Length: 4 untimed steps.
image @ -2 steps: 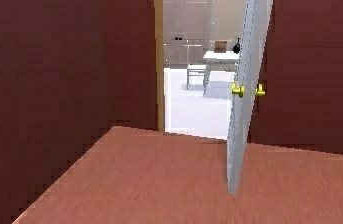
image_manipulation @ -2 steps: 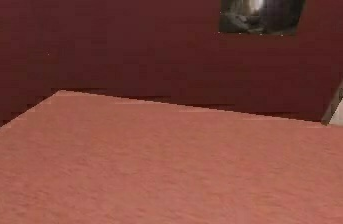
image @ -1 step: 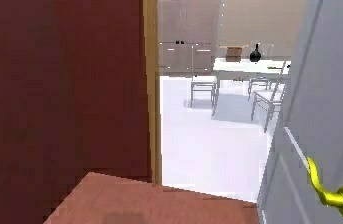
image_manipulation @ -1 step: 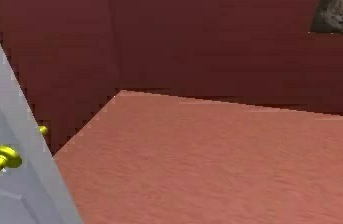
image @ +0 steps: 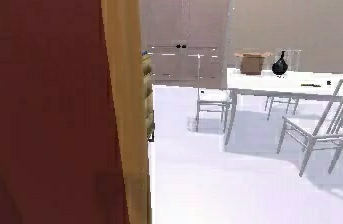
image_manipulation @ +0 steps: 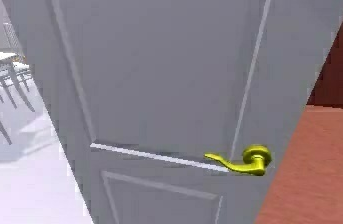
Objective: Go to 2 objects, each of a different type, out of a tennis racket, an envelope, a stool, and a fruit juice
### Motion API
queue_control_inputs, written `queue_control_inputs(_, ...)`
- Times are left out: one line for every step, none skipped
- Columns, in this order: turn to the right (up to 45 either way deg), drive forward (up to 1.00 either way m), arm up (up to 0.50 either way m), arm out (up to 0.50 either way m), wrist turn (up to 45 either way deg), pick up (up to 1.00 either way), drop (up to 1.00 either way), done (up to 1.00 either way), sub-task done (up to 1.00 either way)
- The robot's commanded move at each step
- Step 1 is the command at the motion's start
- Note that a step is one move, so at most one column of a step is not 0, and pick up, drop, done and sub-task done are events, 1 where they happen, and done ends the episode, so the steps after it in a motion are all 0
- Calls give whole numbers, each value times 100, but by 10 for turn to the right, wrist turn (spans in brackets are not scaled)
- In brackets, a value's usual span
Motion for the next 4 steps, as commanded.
queue_control_inputs(390,0,0,0,0,0,0,0,0)
queue_control_inputs(0,100,0,0,0,0,0,0,0)
queue_control_inputs(60,0,0,0,0,0,0,0,0)
queue_control_inputs(0,15,0,0,0,0,0,0,0)
